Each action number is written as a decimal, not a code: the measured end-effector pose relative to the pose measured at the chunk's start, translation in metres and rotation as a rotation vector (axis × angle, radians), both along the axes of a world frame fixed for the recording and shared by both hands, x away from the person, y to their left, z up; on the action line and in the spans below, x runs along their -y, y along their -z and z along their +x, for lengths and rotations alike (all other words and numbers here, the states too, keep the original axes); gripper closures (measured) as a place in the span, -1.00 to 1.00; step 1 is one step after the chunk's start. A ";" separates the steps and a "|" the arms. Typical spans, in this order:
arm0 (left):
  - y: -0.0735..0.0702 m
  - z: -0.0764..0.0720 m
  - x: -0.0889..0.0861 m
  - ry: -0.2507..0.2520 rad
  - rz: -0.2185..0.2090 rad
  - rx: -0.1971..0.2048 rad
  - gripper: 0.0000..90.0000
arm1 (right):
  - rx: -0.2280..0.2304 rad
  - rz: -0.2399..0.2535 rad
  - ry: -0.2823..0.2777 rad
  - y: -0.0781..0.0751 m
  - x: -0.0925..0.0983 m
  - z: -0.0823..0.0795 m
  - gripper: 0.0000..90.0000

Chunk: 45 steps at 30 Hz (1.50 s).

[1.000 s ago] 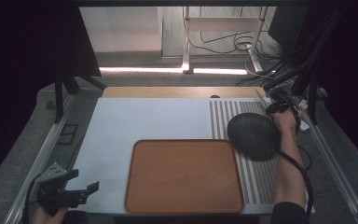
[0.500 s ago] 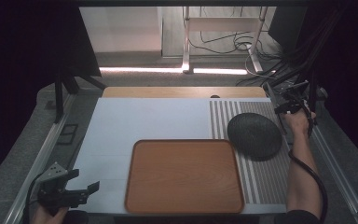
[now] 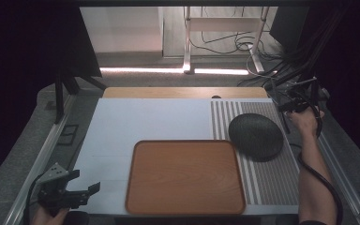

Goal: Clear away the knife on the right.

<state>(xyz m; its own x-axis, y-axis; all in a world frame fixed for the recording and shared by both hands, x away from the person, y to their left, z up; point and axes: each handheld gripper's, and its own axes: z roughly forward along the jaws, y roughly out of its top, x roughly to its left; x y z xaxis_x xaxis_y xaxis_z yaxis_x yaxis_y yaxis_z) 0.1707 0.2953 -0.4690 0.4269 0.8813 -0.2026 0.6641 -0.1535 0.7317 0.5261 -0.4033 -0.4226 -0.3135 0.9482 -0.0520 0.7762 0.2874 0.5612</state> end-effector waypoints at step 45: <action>0.000 -0.001 -0.001 -0.003 -0.010 0.010 -0.89 | -0.133 0.133 -0.486 0.015 -0.181 -0.170 0.80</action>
<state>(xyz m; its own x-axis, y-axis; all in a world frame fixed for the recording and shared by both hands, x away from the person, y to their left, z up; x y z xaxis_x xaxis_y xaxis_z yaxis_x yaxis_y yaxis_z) 0.1694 0.2965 -0.4686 0.4261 0.8806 -0.2073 0.6569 -0.1436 0.7402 0.3565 -0.2225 -0.4373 -0.7146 0.6876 0.1288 0.6380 0.5651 0.5231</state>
